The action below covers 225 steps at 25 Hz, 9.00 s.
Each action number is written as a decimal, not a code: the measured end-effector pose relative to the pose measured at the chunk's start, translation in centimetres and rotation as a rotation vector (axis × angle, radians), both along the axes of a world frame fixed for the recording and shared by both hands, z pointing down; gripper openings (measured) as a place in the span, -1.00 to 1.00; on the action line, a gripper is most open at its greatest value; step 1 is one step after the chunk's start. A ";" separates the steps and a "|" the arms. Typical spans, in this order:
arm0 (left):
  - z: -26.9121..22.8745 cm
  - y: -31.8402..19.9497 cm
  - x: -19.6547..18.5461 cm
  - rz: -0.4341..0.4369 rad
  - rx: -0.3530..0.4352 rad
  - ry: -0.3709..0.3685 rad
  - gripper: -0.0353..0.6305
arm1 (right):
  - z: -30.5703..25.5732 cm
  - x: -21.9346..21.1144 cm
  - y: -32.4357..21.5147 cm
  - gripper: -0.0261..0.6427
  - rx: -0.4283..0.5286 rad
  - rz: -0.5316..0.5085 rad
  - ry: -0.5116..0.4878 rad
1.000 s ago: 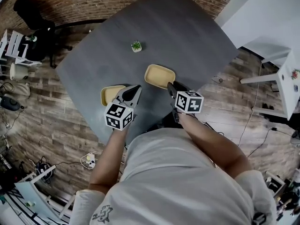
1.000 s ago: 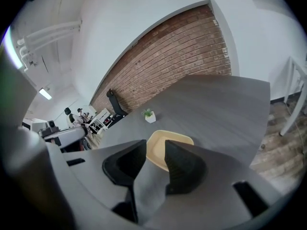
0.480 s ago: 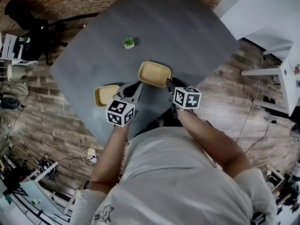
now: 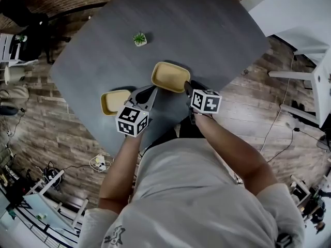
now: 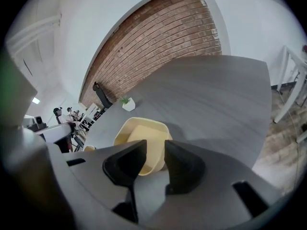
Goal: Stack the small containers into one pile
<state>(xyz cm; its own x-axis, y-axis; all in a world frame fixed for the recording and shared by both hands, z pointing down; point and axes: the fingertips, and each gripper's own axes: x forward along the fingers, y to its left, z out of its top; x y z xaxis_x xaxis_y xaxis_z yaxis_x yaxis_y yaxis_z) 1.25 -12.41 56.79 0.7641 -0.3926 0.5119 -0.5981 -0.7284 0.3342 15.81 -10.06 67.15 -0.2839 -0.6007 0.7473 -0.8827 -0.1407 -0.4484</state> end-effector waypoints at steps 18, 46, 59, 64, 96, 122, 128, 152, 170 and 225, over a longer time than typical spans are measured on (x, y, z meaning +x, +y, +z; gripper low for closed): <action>2.2 -0.3 -0.4 -0.013 -0.044 -0.028 -0.86 | 3.3 -0.3 -0.6 -0.77 -0.081 0.053 -0.070; -3.4 0.9 -3.2 -0.292 0.091 -0.020 -0.86 | -6.0 -0.8 -4.7 -0.86 0.127 -0.240 -0.070; -5.4 4.4 -7.2 -0.487 0.133 -0.049 -0.86 | -8.6 -3.6 -4.7 -0.86 0.172 -0.398 -0.112; -6.4 5.0 -9.3 -0.489 0.160 -0.049 -0.86 | -8.9 -4.9 -3.7 -0.86 0.165 -0.395 -0.117; -5.4 13.7 -27.1 -0.170 0.140 -0.001 -0.86 | -6.9 -23.6 9.2 -0.86 0.126 -0.096 -0.102; -4.0 10.5 -29.3 -0.209 0.098 -0.010 -0.86 | -6.0 -25.6 4.4 -0.86 0.092 -0.114 -0.114; -3.4 8.4 -28.7 -0.218 0.079 -0.017 -0.86 | -5.2 -24.8 2.1 -0.86 0.063 -0.117 -0.122; 0.1 4.7 -30.7 -0.300 -0.013 -0.019 -0.86 | -0.6 -26.4 -1.2 -0.86 -0.067 -0.146 -0.138; 0.5 4.6 -30.6 -0.306 -0.023 -0.014 -0.86 | -0.4 -26.4 -1.3 -0.84 -0.124 -0.110 -0.188; -17.2 14.6 -33.9 -0.251 0.355 0.137 -0.86 | -26.1 -31.8 8.1 -0.90 0.789 -0.746 0.099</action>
